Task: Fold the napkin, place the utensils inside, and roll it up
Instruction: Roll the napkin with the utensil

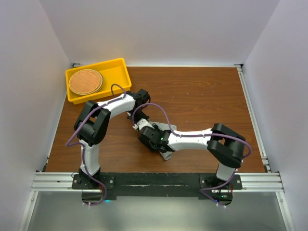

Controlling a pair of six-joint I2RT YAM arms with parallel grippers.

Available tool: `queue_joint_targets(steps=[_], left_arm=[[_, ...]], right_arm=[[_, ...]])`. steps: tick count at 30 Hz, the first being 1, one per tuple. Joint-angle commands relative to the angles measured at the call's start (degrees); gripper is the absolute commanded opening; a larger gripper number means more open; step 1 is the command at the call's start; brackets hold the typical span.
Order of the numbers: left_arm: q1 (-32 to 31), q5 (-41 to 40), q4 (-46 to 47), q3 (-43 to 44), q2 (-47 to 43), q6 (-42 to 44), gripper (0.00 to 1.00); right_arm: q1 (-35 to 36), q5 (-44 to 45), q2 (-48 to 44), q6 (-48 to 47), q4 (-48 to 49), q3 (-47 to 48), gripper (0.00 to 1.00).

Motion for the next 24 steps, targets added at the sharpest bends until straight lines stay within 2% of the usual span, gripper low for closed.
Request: queue_joint_targets(steps=[1, 4, 6, 9, 10, 12, 13, 16, 20, 21, 24], left_arm=[[-0.6, 1.0, -3.9, -1.7, 0.5, -1.8, 0.0], [-0.6, 1.1, -3.5, -1.8, 0.5, -1.8, 0.02], [-0.6, 0.9, -3.1, -1.2, 0.4, -1.1, 0.09], [-0.4, -1.7, -3.7, 0.6, -0.1, 1.3, 0.32], [-0.4, -2.8, -3.6, 1.2, -0.6, 2.1, 0.46], [0.0, -4.1, -3.9, 2.7, -1.1, 4.6, 0.6], [0.2, -5.3, -3.9, 3.3, -1.8, 5.9, 0.69], [1.0, -6.8, -3.4, 4.3, -4.5, 11.0, 0.79], [1.6, -8.5, 0.7, 3.5, -9.4, 14.8, 0.9], [1.6, -7.5, 2.1, 2.2, -10.4, 15.7, 0.91], [1.7, -3.9, 7.2, 0.5, -13.5, 17.8, 0.96]], right_arm=[[1.8, 11.6, -1.8, 5.3, 2.3, -1.9, 0.51], [1.8, 10.8, -2.3, 7.8, 2.4, -3.2, 0.29], [1.7, 8.0, -2.4, 9.5, 2.7, -3.9, 0.21], [1.1, 0.9, -3.0, 11.1, 5.7, -7.4, 0.12], [0.9, -0.9, -3.8, 11.5, 8.0, -8.3, 0.1], [-0.6, -5.6, -4.6, 13.8, 9.2, -10.8, 0.06], [-1.4, -7.2, -5.5, 14.1, 10.6, -11.5, 0.04], [-5.8, -17.4, -8.0, 15.7, 15.2, -15.8, 0.04], [-14.2, -30.7, -10.1, 18.0, 22.4, -21.3, 0.03], [-15.7, -37.2, -10.0, 18.4, 25.9, -23.6, 0.03], [-21.7, -46.0, -8.3, 20.0, 32.1, -27.0, 0.03]])
